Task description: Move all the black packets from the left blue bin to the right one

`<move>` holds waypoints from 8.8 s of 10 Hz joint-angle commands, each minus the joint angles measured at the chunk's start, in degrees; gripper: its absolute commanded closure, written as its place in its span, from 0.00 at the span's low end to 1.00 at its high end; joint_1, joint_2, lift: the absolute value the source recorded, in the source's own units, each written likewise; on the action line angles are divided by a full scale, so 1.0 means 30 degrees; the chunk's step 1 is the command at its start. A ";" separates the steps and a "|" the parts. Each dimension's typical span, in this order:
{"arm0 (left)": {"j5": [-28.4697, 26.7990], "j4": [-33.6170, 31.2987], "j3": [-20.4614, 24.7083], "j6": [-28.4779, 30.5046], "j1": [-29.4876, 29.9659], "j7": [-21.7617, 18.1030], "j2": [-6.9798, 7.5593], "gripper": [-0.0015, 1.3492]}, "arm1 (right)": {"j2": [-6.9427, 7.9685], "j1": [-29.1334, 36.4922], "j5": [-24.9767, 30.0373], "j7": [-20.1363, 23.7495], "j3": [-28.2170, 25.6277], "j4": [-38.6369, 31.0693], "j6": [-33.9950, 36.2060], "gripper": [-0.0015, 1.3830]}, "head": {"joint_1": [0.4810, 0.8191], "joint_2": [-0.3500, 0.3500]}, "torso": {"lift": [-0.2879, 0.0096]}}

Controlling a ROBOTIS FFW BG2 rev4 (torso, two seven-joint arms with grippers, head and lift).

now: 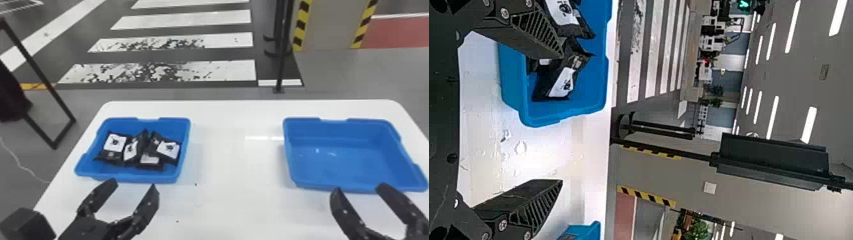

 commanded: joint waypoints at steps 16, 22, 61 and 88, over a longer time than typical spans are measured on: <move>-0.0332 1.0174 0.0190 0.5833 -1.2696 -0.0616 0.2344 0.12 | 0.0000 0.0019 -0.0179 0.0000 0.0038 0.0191 -0.0007 0.10 | 0.63 0.77 | 0.50; -0.0370 1.2002 -0.0343 0.6396 -1.4665 -0.1085 0.2578 0.12 | 0.0000 0.0019 -0.0217 0.0029 0.0038 0.0191 -0.0007 0.10 | 0.63 0.70 | 0.50; 1.5284 0.9705 -0.5485 0.6443 -1.0962 -0.5919 0.2637 0.89 | -0.1553 -0.7199 -1.1871 0.3223 0.4380 0.4410 0.6649 0.61 | 0.63 0.59 | 0.50; 0.5039 0.7502 0.2437 0.8412 -1.0399 -0.2960 0.2021 0.14 | -0.0322 -0.3824 0.1649 -0.0644 -0.0457 0.0191 0.1446 0.11 | 0.63 0.50 | 0.50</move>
